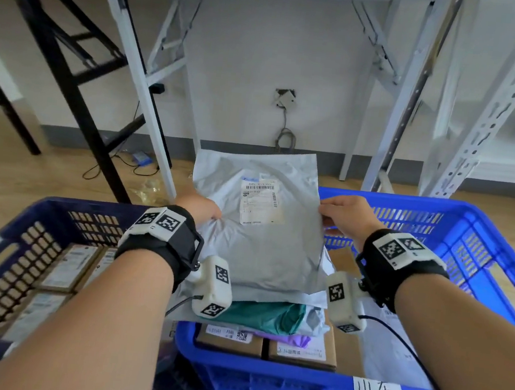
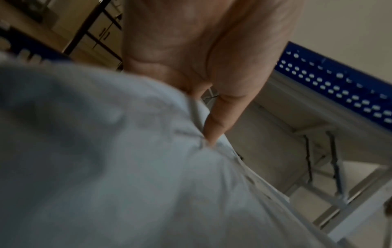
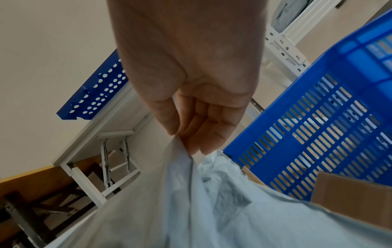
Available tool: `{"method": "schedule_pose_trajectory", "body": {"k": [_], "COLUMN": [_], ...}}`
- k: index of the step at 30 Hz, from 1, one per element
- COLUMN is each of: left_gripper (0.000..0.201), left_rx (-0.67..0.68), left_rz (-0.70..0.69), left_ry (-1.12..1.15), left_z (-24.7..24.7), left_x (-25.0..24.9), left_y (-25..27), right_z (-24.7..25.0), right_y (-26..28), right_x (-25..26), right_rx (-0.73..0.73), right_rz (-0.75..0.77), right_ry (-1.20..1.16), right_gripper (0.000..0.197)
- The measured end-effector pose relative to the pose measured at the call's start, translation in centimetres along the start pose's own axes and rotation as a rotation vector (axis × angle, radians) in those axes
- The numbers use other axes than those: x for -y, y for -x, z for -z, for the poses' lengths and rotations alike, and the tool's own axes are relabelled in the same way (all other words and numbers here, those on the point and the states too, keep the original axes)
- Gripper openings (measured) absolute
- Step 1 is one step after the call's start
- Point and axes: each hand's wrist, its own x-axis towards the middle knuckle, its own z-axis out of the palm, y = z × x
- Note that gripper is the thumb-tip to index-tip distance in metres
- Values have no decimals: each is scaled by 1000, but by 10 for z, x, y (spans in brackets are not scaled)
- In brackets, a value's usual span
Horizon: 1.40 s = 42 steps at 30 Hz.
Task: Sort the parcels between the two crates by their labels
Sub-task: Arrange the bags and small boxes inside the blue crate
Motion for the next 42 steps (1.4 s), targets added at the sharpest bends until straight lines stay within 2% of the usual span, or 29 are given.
{"method": "schedule_pose_trajectory", "body": {"k": [5, 9, 12, 17, 19, 21, 26, 31, 33, 35, 39, 42], "left_gripper": [54, 62, 50, 21, 20, 9, 10, 14, 11, 20, 18, 17], "left_rx": [19, -81, -96, 12, 52, 61, 41, 7, -1, -14, -22, -25], "left_rz": [-23, -121, -272, -473, -508, -531, -544, -486, -463, -447, -444, -423], "left_ry": [-75, -43, -23, -31, -54, -67, -49, 38, 49, 58, 39, 83], "left_z": [-6, -9, -20, -61, -78, -91, -116, -133, -140, -145, -159, -161], "left_x": [-2, -21, -44, -87, -103, -116, -125, -123, -126, -126, -126, -125], "left_y": [2, 7, 14, 30, 31, 31, 22, 14, 10, 8, 4, 2], "right_z": [7, 22, 43, 86, 106, 129, 174, 176, 172, 167, 161, 156], "right_y": [0, -3, -9, -21, -25, -29, -41, -50, -59, -64, -62, -53], "right_x": [-5, -10, -21, -53, -72, -93, -151, -208, -237, -259, -282, -304], "right_rx": [-12, -56, -99, -103, -110, -133, -107, -31, -16, -35, -50, -7], "right_rz": [-21, -37, -40, -114, -165, -229, -388, -525, -600, -656, -770, -787], "right_ry": [10, 72, 203, 422, 475, 511, 646, 723, 719, 747, 762, 781], "right_gripper": [12, 16, 20, 20, 17, 8, 5, 4, 17, 39, 65, 86]}}
